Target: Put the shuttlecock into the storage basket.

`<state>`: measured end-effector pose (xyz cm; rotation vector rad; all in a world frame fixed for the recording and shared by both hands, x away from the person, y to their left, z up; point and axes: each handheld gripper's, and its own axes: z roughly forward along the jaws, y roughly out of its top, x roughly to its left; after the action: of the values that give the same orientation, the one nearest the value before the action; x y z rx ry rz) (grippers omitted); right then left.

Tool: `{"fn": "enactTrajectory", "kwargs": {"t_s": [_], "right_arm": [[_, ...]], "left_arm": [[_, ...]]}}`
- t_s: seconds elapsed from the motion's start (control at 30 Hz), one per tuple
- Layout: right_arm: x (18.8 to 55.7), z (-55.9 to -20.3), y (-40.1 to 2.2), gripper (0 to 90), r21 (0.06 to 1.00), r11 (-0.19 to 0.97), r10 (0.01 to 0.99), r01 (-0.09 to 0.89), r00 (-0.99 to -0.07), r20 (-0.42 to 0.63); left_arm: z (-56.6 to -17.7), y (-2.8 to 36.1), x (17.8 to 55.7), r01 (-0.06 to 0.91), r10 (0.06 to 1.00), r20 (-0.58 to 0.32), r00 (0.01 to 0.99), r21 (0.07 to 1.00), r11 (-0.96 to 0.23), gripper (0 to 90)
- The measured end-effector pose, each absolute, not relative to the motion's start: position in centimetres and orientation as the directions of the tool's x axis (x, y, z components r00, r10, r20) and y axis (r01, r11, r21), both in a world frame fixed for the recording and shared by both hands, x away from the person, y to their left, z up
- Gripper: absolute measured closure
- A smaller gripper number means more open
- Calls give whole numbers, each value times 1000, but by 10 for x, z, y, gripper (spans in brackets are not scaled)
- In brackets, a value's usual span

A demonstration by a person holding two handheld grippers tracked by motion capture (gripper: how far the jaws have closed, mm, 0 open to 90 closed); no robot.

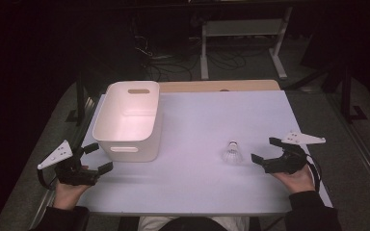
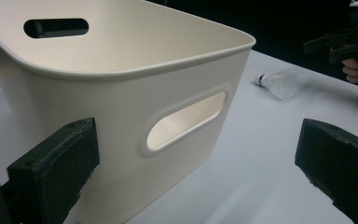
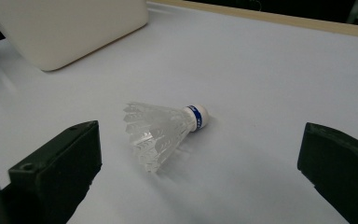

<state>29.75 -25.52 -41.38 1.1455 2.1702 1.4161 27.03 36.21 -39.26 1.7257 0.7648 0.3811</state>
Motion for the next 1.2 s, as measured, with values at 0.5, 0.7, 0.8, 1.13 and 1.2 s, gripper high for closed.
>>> {"fn": "enactTrajectory", "kwargs": {"t_s": [0.5,0.7,0.8,1.13,1.2], "right_arm": [[301,-406,-254,0,844,254,748,473,-649,139],[305,-399,-253,65,821,277,733,499,-663,155],[307,-398,-252,93,816,281,727,505,-667,163],[317,-399,-250,151,797,300,717,525,-675,174],[318,-400,-249,163,791,303,714,531,-676,181]], "left_arm": [[-393,362,270,295,667,-135,732,946,-132,0],[-393,362,270,293,665,-133,734,947,-134,0],[-393,362,270,294,665,-135,734,947,-132,0],[-393,362,270,291,662,-131,738,947,-137,0],[-393,362,270,291,662,-132,738,947,-137,0]]}}
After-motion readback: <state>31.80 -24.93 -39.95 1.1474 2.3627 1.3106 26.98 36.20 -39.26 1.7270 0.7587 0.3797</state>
